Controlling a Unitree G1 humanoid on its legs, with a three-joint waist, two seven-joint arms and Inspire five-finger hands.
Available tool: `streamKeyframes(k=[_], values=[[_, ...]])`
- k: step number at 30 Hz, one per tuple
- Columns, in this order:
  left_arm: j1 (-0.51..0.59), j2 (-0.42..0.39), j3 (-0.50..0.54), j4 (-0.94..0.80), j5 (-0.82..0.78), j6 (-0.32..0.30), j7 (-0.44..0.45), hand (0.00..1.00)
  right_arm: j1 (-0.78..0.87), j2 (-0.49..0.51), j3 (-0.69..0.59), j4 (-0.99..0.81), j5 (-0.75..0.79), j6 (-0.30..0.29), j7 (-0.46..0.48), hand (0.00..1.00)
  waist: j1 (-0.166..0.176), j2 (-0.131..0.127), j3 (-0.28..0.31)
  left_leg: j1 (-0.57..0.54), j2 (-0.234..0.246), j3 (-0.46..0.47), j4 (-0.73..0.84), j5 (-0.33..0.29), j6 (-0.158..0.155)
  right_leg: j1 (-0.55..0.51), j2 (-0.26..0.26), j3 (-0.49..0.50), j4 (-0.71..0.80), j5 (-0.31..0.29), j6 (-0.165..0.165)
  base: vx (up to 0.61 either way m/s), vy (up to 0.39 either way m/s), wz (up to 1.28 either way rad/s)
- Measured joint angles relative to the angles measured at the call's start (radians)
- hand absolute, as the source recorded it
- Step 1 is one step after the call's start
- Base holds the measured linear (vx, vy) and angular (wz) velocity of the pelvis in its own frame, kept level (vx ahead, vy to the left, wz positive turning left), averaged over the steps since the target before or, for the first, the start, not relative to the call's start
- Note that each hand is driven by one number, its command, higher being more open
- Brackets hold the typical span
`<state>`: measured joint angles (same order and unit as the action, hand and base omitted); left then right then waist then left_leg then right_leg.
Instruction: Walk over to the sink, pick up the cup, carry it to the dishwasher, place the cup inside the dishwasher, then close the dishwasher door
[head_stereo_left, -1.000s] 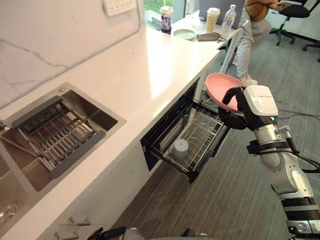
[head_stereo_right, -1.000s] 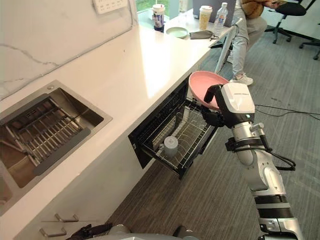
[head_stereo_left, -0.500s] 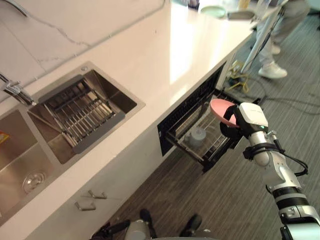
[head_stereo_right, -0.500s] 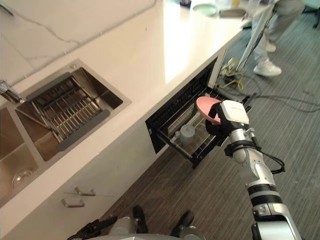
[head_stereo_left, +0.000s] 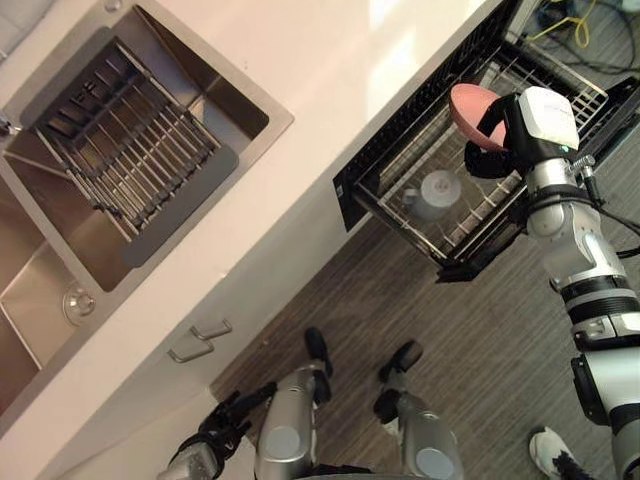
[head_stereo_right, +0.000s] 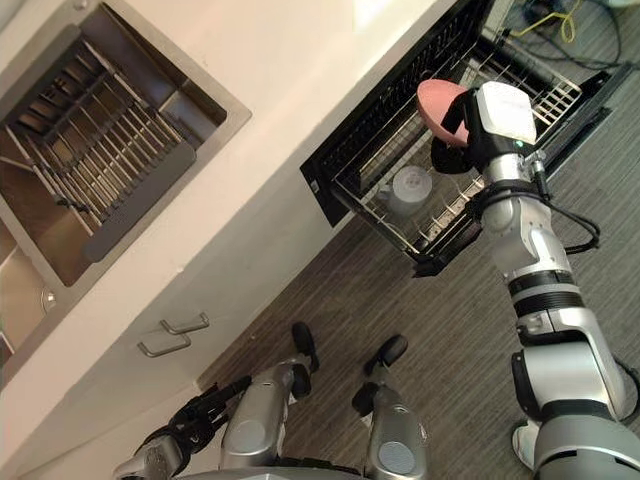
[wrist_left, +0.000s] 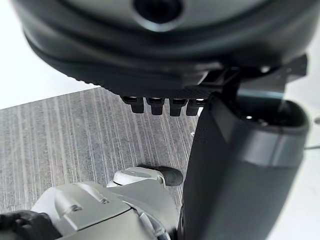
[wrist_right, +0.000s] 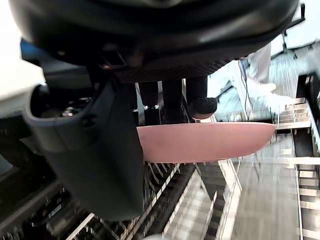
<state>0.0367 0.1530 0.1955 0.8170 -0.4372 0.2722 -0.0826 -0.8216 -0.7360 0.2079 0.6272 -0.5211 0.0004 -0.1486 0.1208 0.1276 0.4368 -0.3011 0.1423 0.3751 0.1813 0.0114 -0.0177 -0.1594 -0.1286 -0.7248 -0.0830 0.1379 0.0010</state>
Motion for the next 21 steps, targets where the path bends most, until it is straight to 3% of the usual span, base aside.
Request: streamKeyframes(k=[6,7,11,21], values=[[-0.024,-0.01,-0.024,-0.031,-0.014,0.033,0.017,1.0,-0.04,0.0,0.036,0.073,0.08,0.033,0.072,0.0,0.012,0.013,0.018,-0.022,-0.017,-0.059,0.0,0.0,0.0,-0.004,-0.013,-0.022,0.0,0.004,0.006,0.01,0.147,0.14],[-0.027,-0.01,-0.026,-0.035,-0.014,0.039,0.017,1.0,-0.05,0.0,0.036,0.077,0.087,0.038,0.082,1.0,0.018,0.014,0.018,-0.023,-0.018,-0.065,0.0,0.0,0.0,-0.003,-0.014,-0.024,0.0,0.004,0.007,-0.01,0.142,0.04],[-0.036,-0.014,-0.027,-0.037,-0.011,0.046,0.016,1.0,-0.07,0.003,0.037,0.103,0.096,0.042,0.081,1.0,0.034,0.015,0.019,-0.025,-0.02,-0.073,0.0,0.0,0.001,-0.001,-0.019,-0.032,0.0,0.005,0.008,-0.02,0.146,0.05],[-0.021,-0.027,-0.026,-0.07,0.072,0.022,0.012,1.0,-0.027,0.005,-0.022,0.055,0.108,0.048,0.079,1.0,0.033,0.014,0.02,0.028,-0.025,-0.078,-0.011,0.003,0.004,0.05,-0.025,-0.04,0.007,-0.001,0.016,-0.01,0.122,0.02]])
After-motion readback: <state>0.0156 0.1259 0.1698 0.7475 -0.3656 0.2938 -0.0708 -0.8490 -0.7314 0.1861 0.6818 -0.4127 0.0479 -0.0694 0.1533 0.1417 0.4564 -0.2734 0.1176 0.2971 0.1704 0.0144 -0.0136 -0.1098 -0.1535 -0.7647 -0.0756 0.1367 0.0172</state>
